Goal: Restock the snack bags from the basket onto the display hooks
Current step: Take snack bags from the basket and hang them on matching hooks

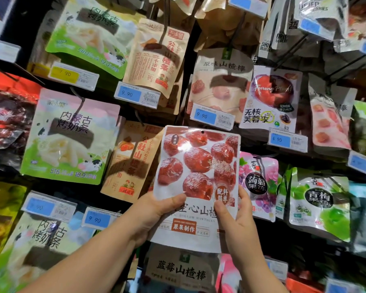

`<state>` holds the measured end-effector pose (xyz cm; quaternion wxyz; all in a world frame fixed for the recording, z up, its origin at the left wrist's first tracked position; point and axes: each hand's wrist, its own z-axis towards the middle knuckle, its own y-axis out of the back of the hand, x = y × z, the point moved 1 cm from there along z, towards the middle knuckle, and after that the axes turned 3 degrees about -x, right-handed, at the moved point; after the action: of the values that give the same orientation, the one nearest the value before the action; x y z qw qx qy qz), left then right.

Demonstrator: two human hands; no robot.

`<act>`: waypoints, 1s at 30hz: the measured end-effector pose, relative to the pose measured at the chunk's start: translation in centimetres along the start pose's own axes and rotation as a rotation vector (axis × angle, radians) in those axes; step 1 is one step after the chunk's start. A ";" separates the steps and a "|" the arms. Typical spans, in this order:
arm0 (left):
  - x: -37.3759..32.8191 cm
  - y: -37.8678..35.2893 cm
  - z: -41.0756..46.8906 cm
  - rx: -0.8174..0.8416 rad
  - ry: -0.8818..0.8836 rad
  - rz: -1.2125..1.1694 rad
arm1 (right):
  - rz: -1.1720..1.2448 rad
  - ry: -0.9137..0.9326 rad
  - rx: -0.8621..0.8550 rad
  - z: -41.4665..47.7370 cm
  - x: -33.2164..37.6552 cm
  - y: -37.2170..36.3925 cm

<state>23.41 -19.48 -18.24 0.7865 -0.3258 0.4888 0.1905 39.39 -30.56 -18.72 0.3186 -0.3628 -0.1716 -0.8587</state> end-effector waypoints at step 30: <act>-0.5 -0.5 4.9 -0.387 -0.387 0.519 | -0.158 0.006 -0.057 4.4 -0.9 -0.5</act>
<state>26.61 -16.39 -16.16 0.7138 -0.2917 0.3521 0.5304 41.85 -27.49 -16.42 0.2398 -0.3546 -0.1743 -0.8868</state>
